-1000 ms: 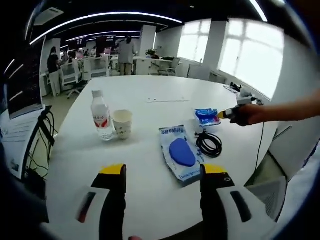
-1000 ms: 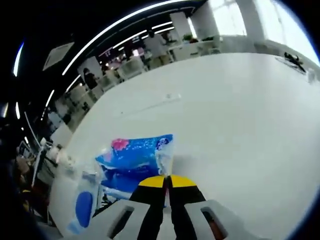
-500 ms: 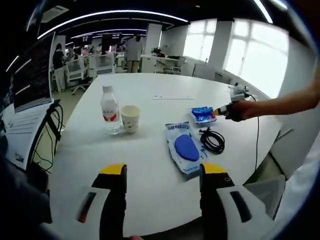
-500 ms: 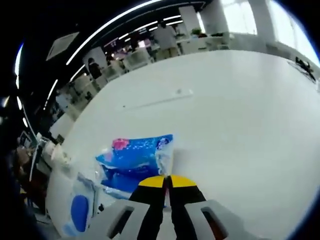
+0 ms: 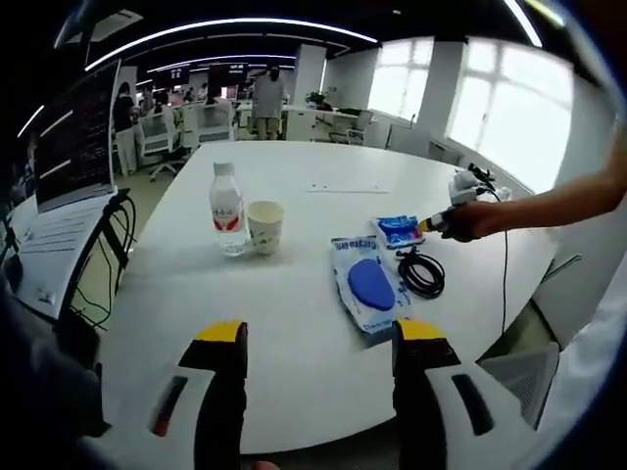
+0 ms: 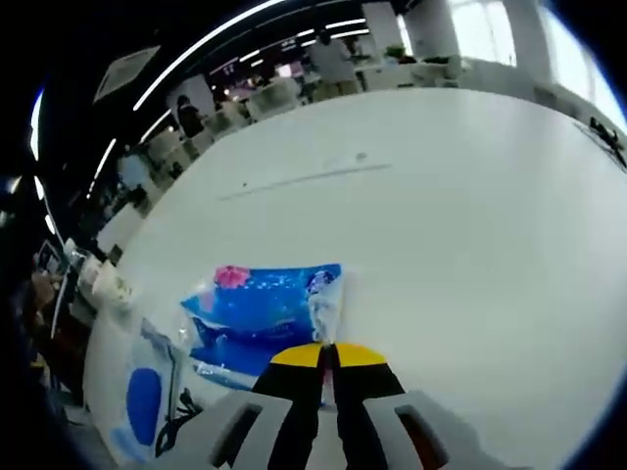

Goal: Arrange the tabletop items into an orderly group along one side of the table until the central work area is clear of visible clutter.

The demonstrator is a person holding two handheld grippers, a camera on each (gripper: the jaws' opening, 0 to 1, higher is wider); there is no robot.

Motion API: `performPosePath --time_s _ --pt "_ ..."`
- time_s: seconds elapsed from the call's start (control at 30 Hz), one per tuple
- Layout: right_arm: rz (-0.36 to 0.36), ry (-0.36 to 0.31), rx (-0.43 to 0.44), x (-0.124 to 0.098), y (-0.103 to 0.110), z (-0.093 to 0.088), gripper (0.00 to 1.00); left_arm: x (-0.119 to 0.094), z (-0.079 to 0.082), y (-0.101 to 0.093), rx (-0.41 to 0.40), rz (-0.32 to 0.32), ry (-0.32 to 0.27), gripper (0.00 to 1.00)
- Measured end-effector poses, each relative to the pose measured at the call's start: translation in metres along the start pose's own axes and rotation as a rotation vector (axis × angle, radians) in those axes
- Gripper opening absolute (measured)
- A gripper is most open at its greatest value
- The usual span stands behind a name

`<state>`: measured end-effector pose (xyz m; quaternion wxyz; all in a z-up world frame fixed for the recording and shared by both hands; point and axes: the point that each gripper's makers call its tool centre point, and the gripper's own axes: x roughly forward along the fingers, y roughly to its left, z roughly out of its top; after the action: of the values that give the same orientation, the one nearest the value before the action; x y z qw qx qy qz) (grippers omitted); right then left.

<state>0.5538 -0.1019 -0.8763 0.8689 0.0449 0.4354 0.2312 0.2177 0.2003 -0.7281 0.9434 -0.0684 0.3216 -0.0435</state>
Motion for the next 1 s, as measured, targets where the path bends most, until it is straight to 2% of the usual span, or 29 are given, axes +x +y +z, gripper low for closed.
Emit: performPosePath --time_s 0.47,0.77,1.0 --pt "0.006 -0.013 -0.012 -0.005 -0.004 0.004 0.03 0.012 -0.007 -0.012 -0.026 -0.020 0.018 0.58" --pt "0.020 -0.005 -0.034 -0.017 -0.002 -0.004 0.08 0.028 -0.015 -0.027 -0.062 -0.053 0.030 0.56" --pt "0.029 -0.026 -0.041 -0.031 0.000 -0.008 0.09 0.033 -0.018 -0.041 -0.080 -0.080 0.050 0.54"
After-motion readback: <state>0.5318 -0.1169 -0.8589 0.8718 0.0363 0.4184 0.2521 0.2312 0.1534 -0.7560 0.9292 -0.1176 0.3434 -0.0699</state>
